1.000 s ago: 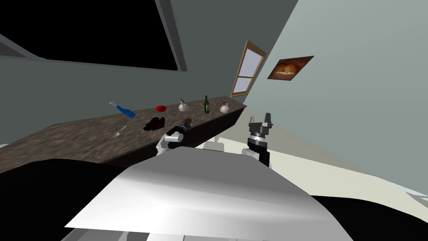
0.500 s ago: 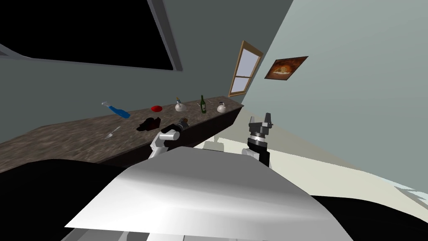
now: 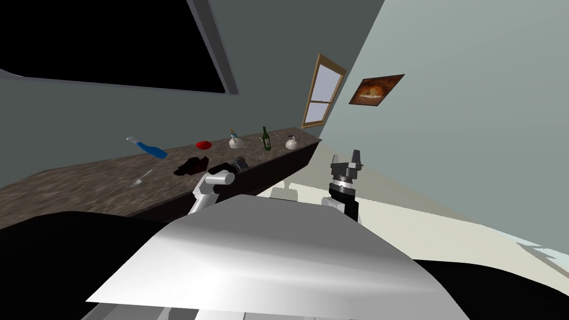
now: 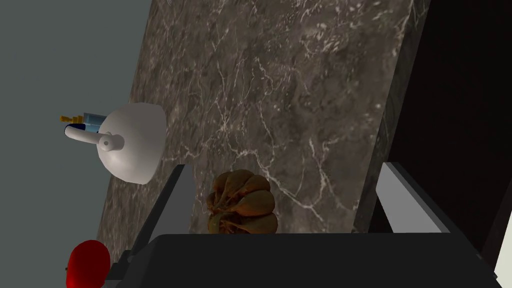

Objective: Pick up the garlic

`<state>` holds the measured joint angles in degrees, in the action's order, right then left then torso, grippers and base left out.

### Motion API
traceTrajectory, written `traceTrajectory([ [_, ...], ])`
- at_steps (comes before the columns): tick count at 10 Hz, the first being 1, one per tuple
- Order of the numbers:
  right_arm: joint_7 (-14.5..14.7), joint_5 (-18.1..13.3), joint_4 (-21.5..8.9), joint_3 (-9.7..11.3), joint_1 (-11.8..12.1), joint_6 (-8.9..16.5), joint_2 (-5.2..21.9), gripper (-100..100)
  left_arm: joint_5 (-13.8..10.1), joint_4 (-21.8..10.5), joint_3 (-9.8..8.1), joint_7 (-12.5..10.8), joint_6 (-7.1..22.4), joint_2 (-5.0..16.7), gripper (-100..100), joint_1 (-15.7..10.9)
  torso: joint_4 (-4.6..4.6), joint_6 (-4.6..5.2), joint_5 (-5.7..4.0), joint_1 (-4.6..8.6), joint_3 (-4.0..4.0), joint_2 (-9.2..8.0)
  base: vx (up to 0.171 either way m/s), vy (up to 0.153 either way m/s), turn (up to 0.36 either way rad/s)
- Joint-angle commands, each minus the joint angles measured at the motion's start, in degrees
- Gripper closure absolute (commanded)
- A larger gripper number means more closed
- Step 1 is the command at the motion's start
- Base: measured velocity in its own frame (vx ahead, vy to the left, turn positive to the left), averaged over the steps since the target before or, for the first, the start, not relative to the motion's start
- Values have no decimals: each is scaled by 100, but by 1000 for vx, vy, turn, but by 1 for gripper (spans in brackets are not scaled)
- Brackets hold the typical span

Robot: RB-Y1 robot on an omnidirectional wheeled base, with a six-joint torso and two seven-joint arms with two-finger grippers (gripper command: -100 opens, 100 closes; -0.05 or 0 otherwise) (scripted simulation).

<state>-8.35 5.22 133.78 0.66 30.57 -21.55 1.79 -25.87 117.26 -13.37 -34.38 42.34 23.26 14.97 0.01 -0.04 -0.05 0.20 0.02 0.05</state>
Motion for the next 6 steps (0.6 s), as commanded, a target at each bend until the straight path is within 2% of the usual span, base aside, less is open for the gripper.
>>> traceTrajectory([
  [1,0,0,0,0,0,0,0,0,-166,83,-129,-158,286,135,-100,-17,0,0,0,0,0,0,23,-62,-39],
  [2,0,0,0,0,0,0,0,0,-166,83,-129,-158,346,135,-100,-17,0,0,0,0,1,2,19,-46,-15],
  [3,0,0,0,0,0,0,0,0,-310,150,-234,-283,560,260,-100,-13,0,0,1,-5,1,2,15,-47,-32],
  [4,0,0,0,0,0,0,0,0,-310,150,-234,-283,615,260,-100,-13,0,0,1,-6,0,0,19,-34,-16],
  [5,0,0,0,0,0,0,0,0,-448,210,-331,-400,829,391,-100,-4,0,0,2,-10,0,1,34,-30,-33],
  [6,0,0,0,0,0,0,0,0,-448,210,-331,-400,882,391,-100,-4,1,0,3,-13,3,5,29,-23,-15],
])
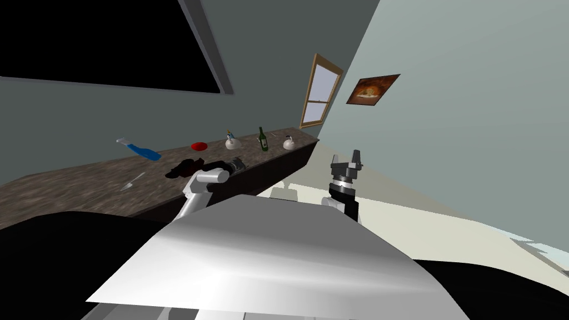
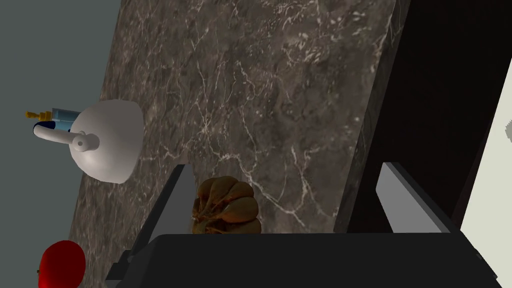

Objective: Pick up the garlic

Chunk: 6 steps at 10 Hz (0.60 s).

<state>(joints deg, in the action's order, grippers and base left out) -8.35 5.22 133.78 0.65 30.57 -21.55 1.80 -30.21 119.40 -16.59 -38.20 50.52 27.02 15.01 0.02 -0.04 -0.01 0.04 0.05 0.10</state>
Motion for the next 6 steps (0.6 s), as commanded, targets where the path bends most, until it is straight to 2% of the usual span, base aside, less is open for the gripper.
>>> traceTrajectory([
  [1,0,0,0,0,0,0,0,0,-146,49,-98,-128,286,151,-100,8,0,0,0,0,0,0,40,-19,-28],
  [2,0,0,0,0,0,0,0,0,-146,49,-98,-128,331,151,-100,8,0,1,0,-2,2,4,35,-9,-16],
  [3,0,0,0,0,0,0,0,0,-271,95,-178,-230,566,290,-100,31,1,0,1,-5,1,2,39,4,-31],
  [4,0,0,0,0,0,0,0,0,-271,95,-178,-230,596,290,-100,31,1,0,2,-10,2,3,38,4,-13],
  [5,0,0,0,0,0,0,0,0,-391,134,-250,-324,813,433,-100,61,1,0,3,-11,2,3,44,11,-29],
  [6,0,0,0,0,0,0,0,0,-391,134,-250,-324,860,433,-100,61,1,0,3,-14,3,5,38,10,-13],
])
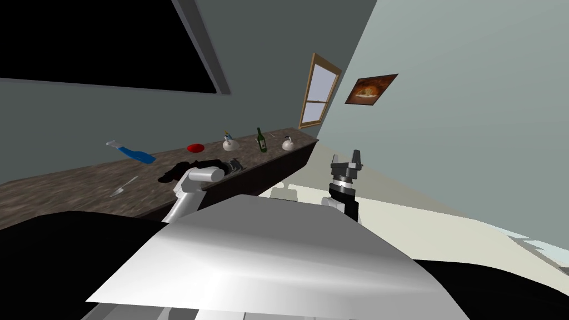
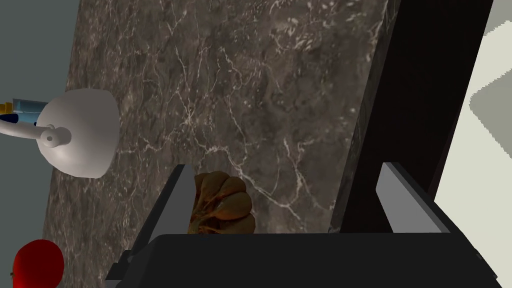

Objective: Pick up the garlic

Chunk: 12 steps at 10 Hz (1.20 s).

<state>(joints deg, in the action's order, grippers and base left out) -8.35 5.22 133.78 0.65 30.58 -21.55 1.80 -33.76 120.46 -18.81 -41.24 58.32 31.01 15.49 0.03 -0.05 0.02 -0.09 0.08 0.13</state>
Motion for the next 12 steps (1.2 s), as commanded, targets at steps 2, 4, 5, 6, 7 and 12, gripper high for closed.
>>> traceTrajectory([
  [2,0,0,0,0,0,0,0,0,-150,60,-91,-108,342,178,-100,49,0,0,0,-4,1,3,46,21,-17],
  [4,0,0,0,0,0,0,0,0,-259,87,-147,-190,600,323,-100,91,1,0,2,-11,3,5,47,37,-15],
  [5,0,0,0,0,0,0,0,0,-362,109,-196,-266,814,464,-100,137,1,0,2,-10,1,2,55,42,-21],
  [6,0,0,0,0,0,0,0,0,-362,109,-196,-266,855,464,-100,137,1,0,2,-13,3,5,53,38,-11],
  [7,0,0,0,0,0,0,0,0,-460,128,-239,-337,1083,602,-100,185,1,0,3,-11,3,5,53,46,-16],
  [12,0,0,0,-1,0,0,0,0,-727,169,-344,-524,1799,987,-100,338,2,0,5,-18,4,6,59,68,-14],
])
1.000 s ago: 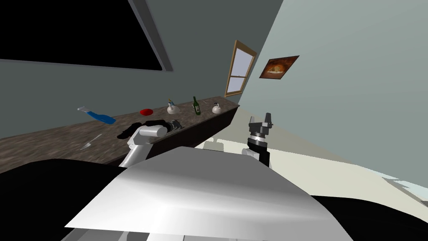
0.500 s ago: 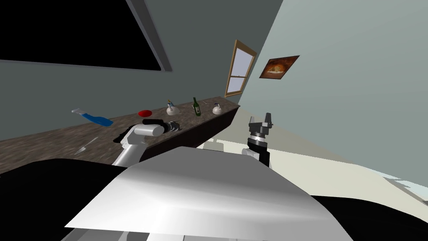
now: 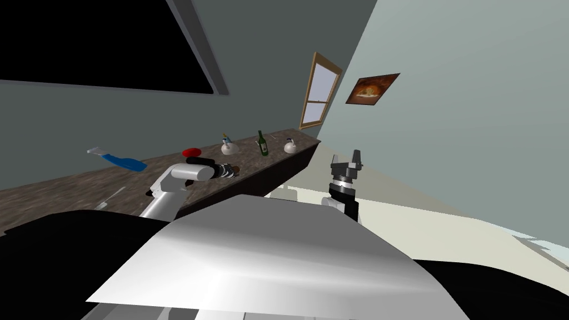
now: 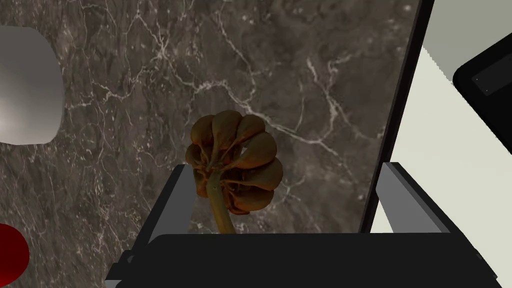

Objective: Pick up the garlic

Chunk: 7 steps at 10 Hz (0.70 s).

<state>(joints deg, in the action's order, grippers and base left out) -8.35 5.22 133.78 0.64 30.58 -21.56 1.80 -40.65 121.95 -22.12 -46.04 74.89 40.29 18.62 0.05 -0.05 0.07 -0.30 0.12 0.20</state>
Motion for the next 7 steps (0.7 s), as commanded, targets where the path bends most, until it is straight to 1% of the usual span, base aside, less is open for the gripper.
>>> traceTrajectory([
  [1,0,0,0,0,0,0,0,0,-117,28,-40,-99,286,176,-100,76,0,0,0,0,0,0,77,100,-18],
  [2,0,0,0,0,0,0,0,0,-117,28,-40,-99,362,176,-100,76,1,0,2,-12,3,5,56,72,-14],
  [4,0,0,0,0,0,0,0,0,-264,44,-87,-199,714,390,-100,173,0,0,0,4,-1,-3,57,63,-8],
  [5,0,0,0,0,0,0,0,0,-264,44,-87,-199,757,390,-100,173,1,1,1,-4,1,2,49,66,-12],
  [7,0,0,0,0,0,0,0,0,-393,58,-123,-287,1095,573,-100,261,-1,0,0,3,-2,-4,53,61,-8],
])
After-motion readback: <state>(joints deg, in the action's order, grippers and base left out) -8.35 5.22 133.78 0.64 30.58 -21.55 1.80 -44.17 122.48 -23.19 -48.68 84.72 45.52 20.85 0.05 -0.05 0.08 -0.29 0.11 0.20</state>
